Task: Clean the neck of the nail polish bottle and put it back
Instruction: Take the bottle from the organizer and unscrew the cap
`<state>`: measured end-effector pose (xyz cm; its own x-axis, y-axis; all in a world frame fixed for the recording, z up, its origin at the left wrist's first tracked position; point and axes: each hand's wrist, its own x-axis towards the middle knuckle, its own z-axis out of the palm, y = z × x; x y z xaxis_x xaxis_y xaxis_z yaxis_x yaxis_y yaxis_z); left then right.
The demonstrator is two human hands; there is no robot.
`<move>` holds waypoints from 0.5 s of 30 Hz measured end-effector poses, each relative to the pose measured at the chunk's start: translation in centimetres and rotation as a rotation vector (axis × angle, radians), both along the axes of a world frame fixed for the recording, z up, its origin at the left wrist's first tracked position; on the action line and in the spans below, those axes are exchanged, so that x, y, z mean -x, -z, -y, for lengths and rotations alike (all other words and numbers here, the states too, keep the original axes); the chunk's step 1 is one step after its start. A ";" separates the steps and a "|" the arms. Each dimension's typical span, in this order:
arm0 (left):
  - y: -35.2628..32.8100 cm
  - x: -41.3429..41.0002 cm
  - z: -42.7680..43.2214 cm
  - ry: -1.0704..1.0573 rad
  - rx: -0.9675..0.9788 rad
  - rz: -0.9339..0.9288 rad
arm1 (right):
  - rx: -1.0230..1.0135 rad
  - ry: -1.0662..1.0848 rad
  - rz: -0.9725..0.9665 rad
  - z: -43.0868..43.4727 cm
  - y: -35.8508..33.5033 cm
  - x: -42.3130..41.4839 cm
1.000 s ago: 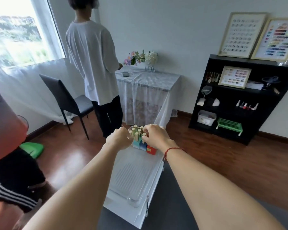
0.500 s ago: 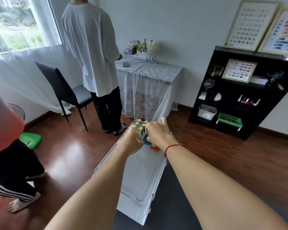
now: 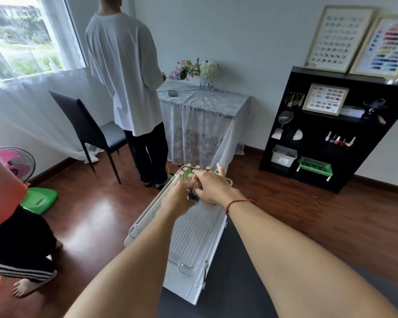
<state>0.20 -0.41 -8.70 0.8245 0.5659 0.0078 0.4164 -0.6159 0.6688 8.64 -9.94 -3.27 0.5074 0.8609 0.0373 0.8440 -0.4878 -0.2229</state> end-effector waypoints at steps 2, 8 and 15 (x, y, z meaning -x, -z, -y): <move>-0.8 0.4 0.0 0.033 -0.018 0.035 | -0.014 0.019 -0.095 0.4 -0.6 0.0; -6.6 0.5 -0.3 0.022 0.018 0.114 | -0.153 0.086 -0.362 2.0 -4.6 -0.7; -14.0 -3.0 4.8 0.100 0.270 0.193 | -0.438 0.208 -0.453 7.9 -8.1 -2.5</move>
<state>3.23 -5.21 5.30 0.8738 0.4852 0.0306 0.2124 -0.4376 0.8737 11.13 -17.81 4.79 0.7091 0.6972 0.1054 0.5183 -0.4139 -0.7484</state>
